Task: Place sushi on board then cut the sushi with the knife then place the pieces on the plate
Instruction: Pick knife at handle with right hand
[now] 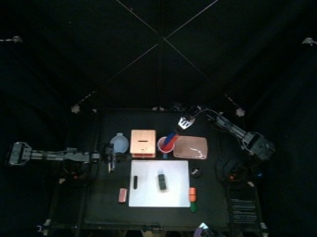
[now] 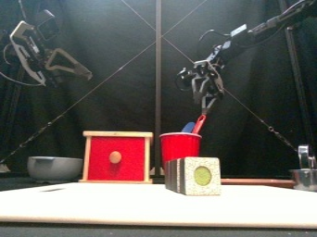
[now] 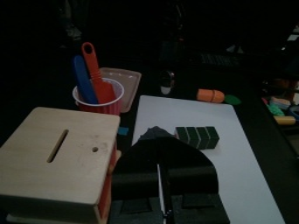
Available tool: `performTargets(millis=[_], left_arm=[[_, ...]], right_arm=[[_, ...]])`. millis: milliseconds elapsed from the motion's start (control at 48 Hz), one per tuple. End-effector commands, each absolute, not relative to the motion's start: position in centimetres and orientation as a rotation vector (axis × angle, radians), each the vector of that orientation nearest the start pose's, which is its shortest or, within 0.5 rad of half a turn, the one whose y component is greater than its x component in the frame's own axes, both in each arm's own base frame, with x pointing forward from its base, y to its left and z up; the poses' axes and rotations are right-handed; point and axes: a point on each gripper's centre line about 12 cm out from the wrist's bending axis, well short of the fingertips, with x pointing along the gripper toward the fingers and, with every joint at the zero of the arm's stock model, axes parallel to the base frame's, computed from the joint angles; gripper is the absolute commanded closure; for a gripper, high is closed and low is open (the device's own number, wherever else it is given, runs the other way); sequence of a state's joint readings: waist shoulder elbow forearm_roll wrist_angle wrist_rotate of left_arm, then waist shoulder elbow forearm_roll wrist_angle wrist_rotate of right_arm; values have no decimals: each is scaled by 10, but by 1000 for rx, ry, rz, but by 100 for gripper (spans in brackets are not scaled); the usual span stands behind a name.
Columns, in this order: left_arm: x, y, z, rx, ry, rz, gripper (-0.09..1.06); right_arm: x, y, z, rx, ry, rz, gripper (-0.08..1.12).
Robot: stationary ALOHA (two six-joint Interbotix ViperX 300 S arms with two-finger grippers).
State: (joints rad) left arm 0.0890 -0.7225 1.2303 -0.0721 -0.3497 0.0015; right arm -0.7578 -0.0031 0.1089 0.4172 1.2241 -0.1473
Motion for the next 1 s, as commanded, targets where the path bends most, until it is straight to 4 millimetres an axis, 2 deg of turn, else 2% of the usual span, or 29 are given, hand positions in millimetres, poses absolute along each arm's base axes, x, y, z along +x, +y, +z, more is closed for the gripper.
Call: performTargets(millis=[21, 229, 625, 1000], left_arm=[[228, 25, 237, -73, 122, 126, 99], [228, 25, 236, -73, 124, 126, 99], [226, 25, 232, -74, 136, 128, 99], [225, 25, 231, -74, 138, 128, 99]], right_arm=[[317, -234, 302, 697, 1082, -295, 15], [325, -237, 289, 715, 1144, -265, 15], [346, -229, 273, 705, 1244, -165, 15], [352, -224, 260, 721, 1297, -135, 15]])
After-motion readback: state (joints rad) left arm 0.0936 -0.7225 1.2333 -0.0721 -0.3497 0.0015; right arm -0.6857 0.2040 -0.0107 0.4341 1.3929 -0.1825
